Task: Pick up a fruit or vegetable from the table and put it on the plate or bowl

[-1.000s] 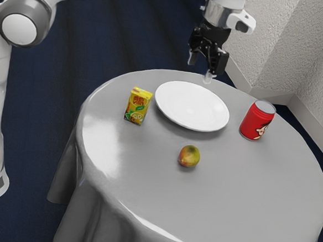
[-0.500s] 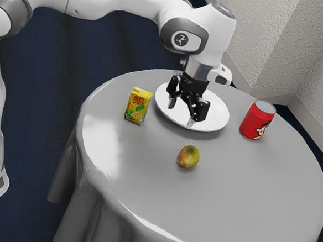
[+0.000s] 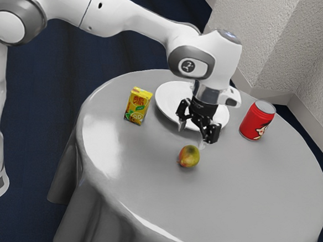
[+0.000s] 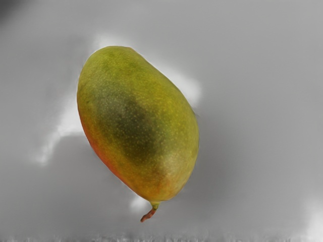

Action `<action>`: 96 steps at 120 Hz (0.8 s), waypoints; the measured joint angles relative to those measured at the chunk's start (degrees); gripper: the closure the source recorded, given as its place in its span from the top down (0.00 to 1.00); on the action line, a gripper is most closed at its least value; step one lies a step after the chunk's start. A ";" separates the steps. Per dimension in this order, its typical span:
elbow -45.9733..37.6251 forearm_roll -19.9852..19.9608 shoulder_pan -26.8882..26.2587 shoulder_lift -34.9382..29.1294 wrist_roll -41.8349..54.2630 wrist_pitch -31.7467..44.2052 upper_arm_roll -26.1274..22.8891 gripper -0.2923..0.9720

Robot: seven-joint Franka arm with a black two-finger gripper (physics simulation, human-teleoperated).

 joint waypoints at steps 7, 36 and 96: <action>-0.24 -0.03 -1.36 0.52 -0.40 0.64 0.00 0.77; -1.51 -0.07 -1.04 0.80 -1.66 2.76 0.32 0.77; -1.52 -0.10 0.40 3.14 -2.96 3.89 1.07 0.77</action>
